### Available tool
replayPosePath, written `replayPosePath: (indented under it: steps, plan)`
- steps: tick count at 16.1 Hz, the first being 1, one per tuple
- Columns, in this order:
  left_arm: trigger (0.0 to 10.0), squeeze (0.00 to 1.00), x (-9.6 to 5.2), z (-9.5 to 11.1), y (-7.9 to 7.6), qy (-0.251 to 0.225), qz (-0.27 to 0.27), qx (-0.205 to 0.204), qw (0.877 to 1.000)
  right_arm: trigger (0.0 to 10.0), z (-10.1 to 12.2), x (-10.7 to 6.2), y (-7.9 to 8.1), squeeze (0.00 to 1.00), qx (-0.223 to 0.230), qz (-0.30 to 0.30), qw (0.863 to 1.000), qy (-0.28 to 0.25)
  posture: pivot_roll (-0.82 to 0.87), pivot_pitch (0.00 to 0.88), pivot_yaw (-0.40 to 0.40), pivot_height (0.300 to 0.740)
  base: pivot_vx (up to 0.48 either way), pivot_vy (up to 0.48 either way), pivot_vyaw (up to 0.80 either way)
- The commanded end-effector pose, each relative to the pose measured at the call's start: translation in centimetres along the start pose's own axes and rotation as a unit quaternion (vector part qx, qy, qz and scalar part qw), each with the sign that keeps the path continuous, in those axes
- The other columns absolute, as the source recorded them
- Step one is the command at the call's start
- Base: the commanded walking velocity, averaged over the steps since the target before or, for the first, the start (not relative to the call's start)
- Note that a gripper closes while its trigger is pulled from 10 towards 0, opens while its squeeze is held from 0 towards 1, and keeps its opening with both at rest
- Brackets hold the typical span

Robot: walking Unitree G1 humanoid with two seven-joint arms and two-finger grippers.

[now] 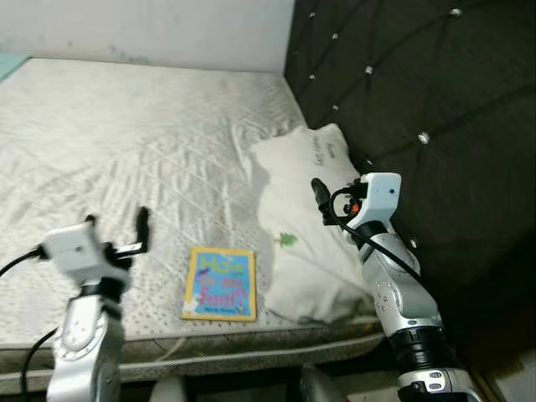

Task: Clean up the room

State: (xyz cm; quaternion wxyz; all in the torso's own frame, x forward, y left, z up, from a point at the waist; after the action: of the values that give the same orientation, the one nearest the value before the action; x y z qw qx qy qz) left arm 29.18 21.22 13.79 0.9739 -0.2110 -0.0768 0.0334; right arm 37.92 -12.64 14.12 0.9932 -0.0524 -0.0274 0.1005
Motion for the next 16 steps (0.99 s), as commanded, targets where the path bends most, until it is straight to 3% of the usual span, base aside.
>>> replayPosePath:
  steps: [1,4,10,16]
  plan:
    - [10.0,0.0,0.1,-0.2,-0.8,0.012,-0.02,0.005,1.0,10.0,0.5,-0.3,-0.6,0.0,0.004,-0.015,1.0,-0.012,0.04,0.0,-0.081,0.724,0.0,0.0,0.0]
    - [10.0,0.0,-0.2,-1.2,-1.1,0.044,-0.037,0.003,0.998,10.0,-1.2,-1.7,-0.5,0.0,0.005,-0.028,1.0,0.01,0.03,0.0,-0.059,0.74,0.0,0.0,0.0]
    - [10.0,0.0,0.1,-1.3,-1.1,0.056,-0.029,-0.009,0.998,10.0,-0.9,-2.2,-1.6,0.0,-0.012,-0.046,0.999,0.008,0.02,0.0,-0.054,0.74,0.0,0.0,0.0]
    - [10.0,0.0,-0.2,-1.5,-1.1,0.066,-0.032,-0.015,0.997,10.0,-1.2,-2.6,-1.3,0.0,-0.004,-0.05,0.999,0.014,0.02,0.0,-0.056,0.74,0.0,0.0,0.0]
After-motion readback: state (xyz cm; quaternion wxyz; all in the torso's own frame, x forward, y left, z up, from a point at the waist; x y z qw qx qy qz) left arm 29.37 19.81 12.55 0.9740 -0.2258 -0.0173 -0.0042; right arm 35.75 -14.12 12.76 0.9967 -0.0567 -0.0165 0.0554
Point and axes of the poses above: a point about 5 cm out from each wrist's last joint towards the gripper, its own x axis pointing out of the wrist towards the gripper, its own z axis along the axis of the wrist's last joint, y = z × x, the point moved 4 cm from there along x, pointing out of the wrist towards the gripper, and after that the axes turned 15 degrees about -x, right-handed, at the moved point
